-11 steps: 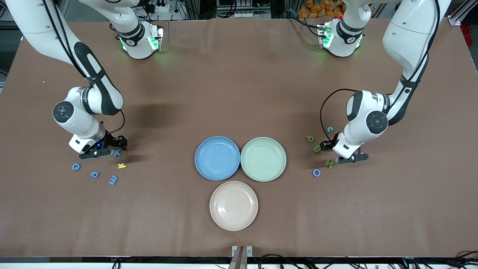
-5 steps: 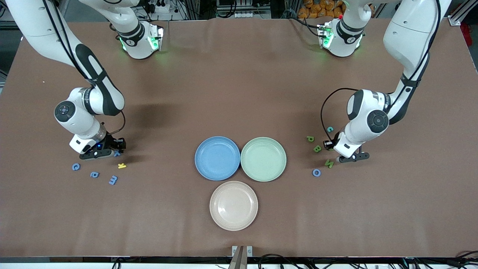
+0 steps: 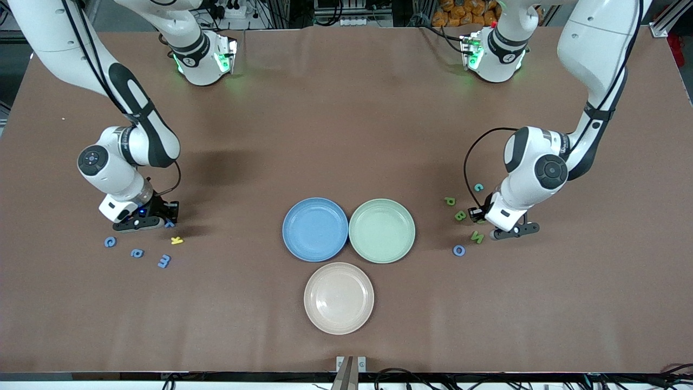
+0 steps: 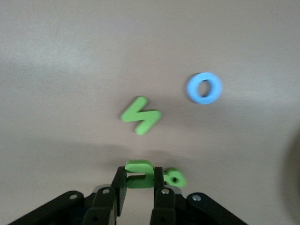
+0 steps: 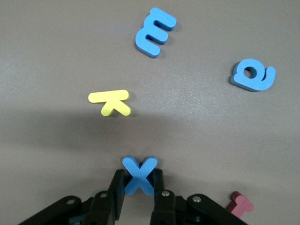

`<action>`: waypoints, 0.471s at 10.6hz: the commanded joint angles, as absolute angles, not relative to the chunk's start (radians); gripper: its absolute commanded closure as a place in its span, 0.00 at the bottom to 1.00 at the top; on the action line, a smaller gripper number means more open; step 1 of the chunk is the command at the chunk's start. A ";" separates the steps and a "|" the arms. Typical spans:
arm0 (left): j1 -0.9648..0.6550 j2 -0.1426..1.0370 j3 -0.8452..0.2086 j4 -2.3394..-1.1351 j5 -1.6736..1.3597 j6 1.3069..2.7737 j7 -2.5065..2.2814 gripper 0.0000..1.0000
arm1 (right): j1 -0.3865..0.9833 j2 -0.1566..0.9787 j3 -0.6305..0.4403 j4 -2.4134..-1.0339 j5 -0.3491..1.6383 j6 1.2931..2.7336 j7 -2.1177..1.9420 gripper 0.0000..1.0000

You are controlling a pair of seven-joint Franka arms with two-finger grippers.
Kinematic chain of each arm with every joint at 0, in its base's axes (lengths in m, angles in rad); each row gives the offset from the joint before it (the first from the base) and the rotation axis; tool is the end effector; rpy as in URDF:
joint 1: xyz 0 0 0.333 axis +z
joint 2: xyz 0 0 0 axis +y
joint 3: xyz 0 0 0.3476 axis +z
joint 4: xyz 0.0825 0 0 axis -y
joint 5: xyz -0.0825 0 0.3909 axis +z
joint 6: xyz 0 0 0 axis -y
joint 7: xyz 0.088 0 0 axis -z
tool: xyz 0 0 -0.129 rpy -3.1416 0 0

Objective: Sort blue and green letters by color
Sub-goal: 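Carry the blue x onto the blue plate and open the right gripper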

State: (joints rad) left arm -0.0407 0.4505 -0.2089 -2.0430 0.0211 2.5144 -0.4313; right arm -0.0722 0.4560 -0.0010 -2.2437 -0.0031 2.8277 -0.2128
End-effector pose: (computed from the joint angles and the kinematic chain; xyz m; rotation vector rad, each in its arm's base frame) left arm 0.6006 -0.1500 0.2267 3.0449 0.2847 0.0051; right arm 0.5711 -0.0418 0.1740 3.1076 0.2220 0.1973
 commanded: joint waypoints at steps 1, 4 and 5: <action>-0.174 0.436 -0.207 -1.947 0.035 2.438 -0.644 1.00 | -0.074 0.474 0.006 -2.208 -0.002 2.817 -0.143 0.83; -0.306 0.529 -0.206 -1.824 0.035 2.437 -0.834 1.00 | -0.013 0.355 0.008 -2.177 0.000 2.582 -0.016 0.83; -0.330 0.564 -0.206 -1.777 0.035 2.437 -0.871 1.00 | 0.033 0.325 0.009 -2.175 0.000 2.557 0.056 0.83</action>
State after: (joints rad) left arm -0.2715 0.4689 -0.2155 -1.9003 0.0211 2.4535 -0.7730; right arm -0.0423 0.4239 0.0049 -2.1682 -0.0030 2.6502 -0.0779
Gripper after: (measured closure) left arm 0.731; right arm 0.709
